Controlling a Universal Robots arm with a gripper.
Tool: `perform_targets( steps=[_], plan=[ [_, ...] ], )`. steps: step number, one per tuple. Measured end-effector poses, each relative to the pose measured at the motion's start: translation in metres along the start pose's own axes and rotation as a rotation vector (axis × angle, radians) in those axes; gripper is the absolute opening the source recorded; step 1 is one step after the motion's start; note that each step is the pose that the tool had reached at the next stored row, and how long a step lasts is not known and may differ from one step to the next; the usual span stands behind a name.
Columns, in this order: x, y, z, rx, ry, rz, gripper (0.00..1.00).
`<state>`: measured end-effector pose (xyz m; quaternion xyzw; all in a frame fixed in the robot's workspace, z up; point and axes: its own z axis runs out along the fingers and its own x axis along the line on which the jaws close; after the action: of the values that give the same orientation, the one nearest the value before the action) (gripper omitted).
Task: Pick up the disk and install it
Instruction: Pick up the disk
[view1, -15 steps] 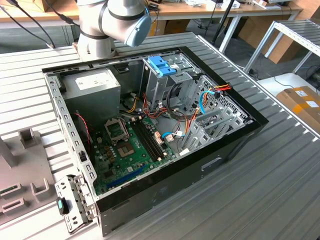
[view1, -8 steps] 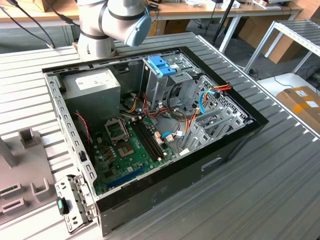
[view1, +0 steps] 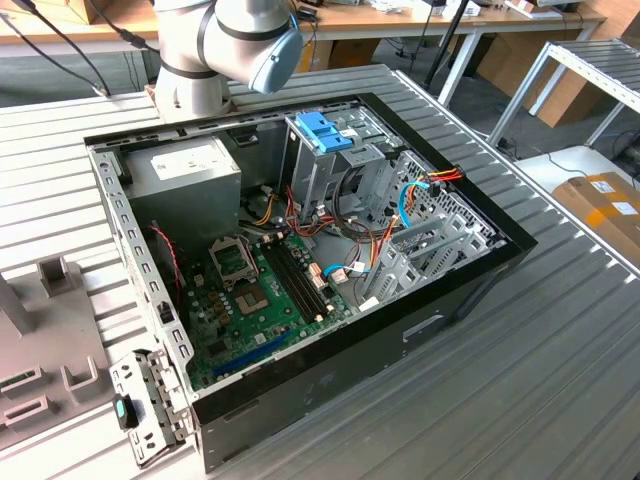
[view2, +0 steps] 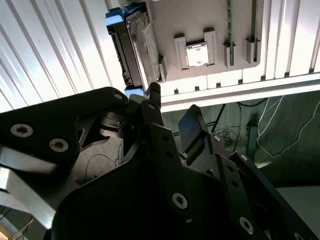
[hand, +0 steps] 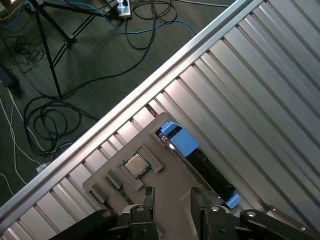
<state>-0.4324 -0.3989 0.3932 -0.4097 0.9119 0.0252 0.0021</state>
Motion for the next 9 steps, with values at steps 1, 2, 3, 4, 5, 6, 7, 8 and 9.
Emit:
perform_targets(
  steps=[1, 2, 3, 4, 5, 6, 7, 8, 9],
  plan=[
    [0.0000, 0.0000, 0.0000, -0.0001, 0.0001, -0.004, 0.42],
    [0.0000, 0.0000, 0.0000, -0.0002, 0.0003, -0.007, 0.42],
    [0.0000, 0.0000, 0.0000, -0.0004, 0.0006, -0.014, 0.42],
    [0.0000, 0.0000, 0.0000, -0.0006, 0.0010, -0.024, 0.42],
    [0.0000, 0.0000, 0.0000, -0.0007, 0.0013, -0.029, 0.42],
    [0.0000, 0.0000, 0.0000, -0.0008, 0.0014, -0.033, 0.42],
    [0.0000, 0.0000, 0.0000, -0.0009, 0.0017, -0.038, 0.42],
    [0.0000, 0.0000, 0.0000, -0.0011, 0.0020, -0.045, 0.42],
    [0.0000, 0.0000, 0.0000, -0.0013, 0.0022, -0.051, 0.42]
  ],
)
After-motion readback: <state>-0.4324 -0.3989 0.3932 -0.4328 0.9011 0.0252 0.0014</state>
